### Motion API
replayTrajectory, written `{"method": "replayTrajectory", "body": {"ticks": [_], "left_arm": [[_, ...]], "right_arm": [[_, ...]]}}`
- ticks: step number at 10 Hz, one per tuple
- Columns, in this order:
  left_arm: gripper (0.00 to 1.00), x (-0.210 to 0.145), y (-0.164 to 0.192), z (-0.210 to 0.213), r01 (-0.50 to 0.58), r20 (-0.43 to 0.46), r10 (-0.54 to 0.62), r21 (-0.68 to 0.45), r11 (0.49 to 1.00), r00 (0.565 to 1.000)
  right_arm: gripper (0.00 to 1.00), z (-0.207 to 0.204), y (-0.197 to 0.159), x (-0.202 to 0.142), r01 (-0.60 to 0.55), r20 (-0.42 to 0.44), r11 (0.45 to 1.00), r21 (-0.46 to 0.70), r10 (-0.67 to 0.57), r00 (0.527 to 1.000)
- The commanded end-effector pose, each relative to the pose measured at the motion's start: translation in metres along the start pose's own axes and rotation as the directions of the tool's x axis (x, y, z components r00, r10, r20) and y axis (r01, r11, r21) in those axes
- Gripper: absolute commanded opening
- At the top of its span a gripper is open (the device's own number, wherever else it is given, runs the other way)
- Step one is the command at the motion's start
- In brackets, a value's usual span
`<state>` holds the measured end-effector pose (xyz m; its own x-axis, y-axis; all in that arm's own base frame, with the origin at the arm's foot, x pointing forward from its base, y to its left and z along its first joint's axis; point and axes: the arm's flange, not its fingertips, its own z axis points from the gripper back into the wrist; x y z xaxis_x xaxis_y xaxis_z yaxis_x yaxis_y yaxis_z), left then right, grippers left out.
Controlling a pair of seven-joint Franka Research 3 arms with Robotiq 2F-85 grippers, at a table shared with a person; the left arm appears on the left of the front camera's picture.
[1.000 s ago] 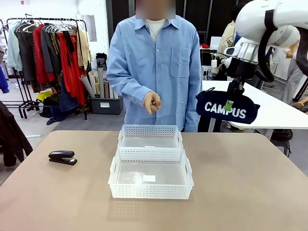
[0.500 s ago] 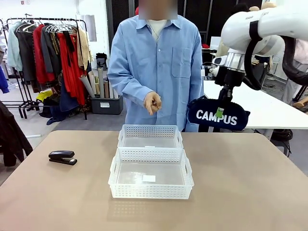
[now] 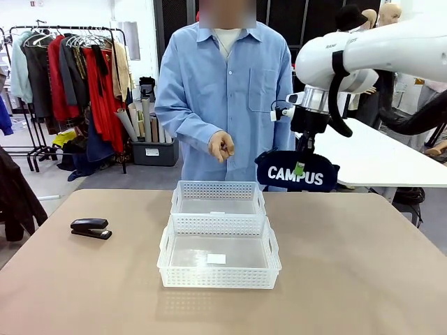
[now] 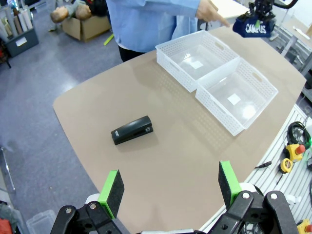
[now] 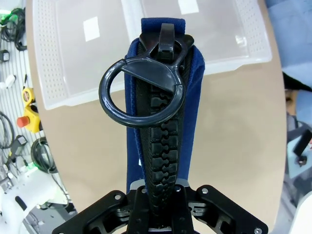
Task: Distribute items into two baskets.
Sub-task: Move the picked Pencil pouch towards the Organizing basket indicated by the person, stopping as directed.
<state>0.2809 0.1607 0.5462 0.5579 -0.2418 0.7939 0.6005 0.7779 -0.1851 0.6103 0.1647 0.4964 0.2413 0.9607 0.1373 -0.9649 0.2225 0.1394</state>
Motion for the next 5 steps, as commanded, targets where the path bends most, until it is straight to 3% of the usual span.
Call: {"method": "replayTrajectory", "body": {"ticks": [1,5], "left_arm": [[1.0,-0.001,0.0,0.0,0.015,0.009,-0.015,-0.011,1.0,1.0],[1.0,-0.001,0.0,0.0,0.015,0.009,-0.015,-0.011,1.0,1.0]], "right_arm": [[0.0,0.002,-0.012,0.015,0.001,-0.005,1.0,-0.031,-0.002,1.0],[0.0,-0.008,-0.023,0.036,-0.034,-0.006,0.999,-0.03,0.034,0.999]]}}
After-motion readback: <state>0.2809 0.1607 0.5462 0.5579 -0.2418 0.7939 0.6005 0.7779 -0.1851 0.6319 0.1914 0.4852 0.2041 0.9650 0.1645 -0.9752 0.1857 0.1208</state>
